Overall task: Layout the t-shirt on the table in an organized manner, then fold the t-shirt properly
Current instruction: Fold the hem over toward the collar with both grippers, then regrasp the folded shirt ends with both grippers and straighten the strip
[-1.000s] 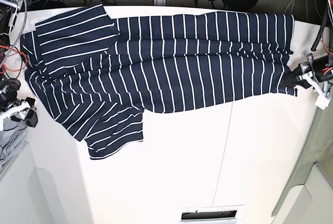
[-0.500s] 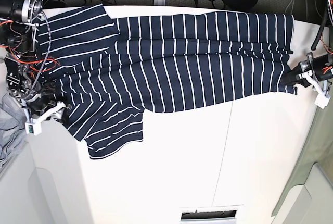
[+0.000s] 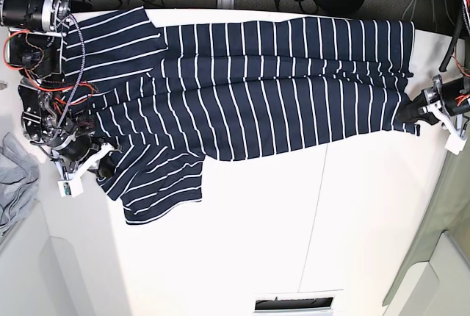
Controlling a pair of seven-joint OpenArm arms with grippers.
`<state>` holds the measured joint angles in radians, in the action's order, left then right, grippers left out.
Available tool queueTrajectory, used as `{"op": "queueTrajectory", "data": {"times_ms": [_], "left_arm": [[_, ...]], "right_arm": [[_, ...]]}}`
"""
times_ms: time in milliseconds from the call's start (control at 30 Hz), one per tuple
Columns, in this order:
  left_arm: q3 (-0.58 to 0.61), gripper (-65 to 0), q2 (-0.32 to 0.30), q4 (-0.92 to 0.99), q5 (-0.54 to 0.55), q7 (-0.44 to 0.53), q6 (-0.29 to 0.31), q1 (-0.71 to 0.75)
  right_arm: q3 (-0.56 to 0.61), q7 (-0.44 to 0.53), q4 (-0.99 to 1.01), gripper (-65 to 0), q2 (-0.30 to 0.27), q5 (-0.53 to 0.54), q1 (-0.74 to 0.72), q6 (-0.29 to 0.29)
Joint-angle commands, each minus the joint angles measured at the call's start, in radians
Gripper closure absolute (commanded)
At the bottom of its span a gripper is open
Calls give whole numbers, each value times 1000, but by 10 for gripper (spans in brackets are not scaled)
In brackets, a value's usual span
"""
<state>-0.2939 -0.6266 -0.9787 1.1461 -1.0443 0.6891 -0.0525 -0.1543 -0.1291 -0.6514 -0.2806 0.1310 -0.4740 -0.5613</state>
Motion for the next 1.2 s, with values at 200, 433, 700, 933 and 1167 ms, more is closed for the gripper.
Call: {"op": "queueTrajectory", "data": {"times_ms": [200,433,700,933,1167], "left_arm": [[-8,0,-106,-180,184,-184,9,9],[-8,0,-130,-280,322,-311,9,58],[-8,0,-129,-285,337,-344,9,145],[-8,-160,-102,-285,331,-343,9,164],[-8,-171,-100,-284,330,-344,9,172]], "right_arm": [[-103,-232,-341,0,-76,196,120,-4],[-218,-417,-745,0,-101,389,391,-4],[-258,-428,-918,0,-95,437,625,-3],[-259,-396,-890,-369,-85,426,633,8],[-309,-383,-889,-382,-82,431,510,24]]}}
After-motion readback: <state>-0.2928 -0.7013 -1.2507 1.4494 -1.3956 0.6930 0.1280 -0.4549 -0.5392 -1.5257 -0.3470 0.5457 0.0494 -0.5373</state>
